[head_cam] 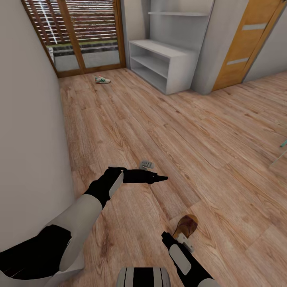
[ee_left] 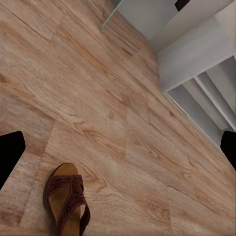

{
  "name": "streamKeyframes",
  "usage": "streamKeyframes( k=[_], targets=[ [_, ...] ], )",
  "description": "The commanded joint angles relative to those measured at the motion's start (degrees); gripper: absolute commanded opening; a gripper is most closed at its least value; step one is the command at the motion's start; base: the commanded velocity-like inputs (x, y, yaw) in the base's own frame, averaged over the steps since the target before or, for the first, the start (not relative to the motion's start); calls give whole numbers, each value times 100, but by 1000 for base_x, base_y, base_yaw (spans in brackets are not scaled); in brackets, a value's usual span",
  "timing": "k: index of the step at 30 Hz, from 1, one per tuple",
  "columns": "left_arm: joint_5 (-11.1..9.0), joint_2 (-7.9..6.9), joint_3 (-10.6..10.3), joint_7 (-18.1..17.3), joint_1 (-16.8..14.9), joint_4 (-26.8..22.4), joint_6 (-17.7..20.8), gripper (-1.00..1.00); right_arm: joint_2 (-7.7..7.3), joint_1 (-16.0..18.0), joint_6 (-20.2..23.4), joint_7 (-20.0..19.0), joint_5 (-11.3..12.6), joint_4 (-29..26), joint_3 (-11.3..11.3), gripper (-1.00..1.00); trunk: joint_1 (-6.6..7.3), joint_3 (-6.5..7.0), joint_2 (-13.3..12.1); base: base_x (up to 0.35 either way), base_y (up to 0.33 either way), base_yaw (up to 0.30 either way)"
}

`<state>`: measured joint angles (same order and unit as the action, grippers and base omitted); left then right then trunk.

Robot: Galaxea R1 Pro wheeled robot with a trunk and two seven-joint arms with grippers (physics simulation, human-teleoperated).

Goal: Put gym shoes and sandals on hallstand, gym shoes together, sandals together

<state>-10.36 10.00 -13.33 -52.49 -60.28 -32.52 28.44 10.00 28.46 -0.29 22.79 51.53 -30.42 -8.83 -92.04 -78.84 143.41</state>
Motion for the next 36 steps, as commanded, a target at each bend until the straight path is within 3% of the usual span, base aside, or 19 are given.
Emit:
streamKeyframes(
  k=[1, 10, 16, 36],
  targets=[
    [-33, 0, -4, -1, -3, 0, 49, 100, 0, 1, -9, 35, 24, -8, -13, 100, 1, -4, 2, 0, 0, 0],
    [-42, 0, -3, -5, -2, 2, 48, 100, 0, 1, -31, 36, 24, -8, -13, 100, 1, -14, 2, 0, 0, -8],
    [-52, 0, -3, -4, -3, 8, 48, 100, 0, 1, -32, 39, 31, -8, -13, 100, -14, -189, 10, 0, 0, -67],
    [-47, 0, -5, -7, -1, 0, 37, 100, 0, 1, -32, 33, 31, -15, 6, 100, -14, -204, 10, 0, 0, -6]
  ],
)
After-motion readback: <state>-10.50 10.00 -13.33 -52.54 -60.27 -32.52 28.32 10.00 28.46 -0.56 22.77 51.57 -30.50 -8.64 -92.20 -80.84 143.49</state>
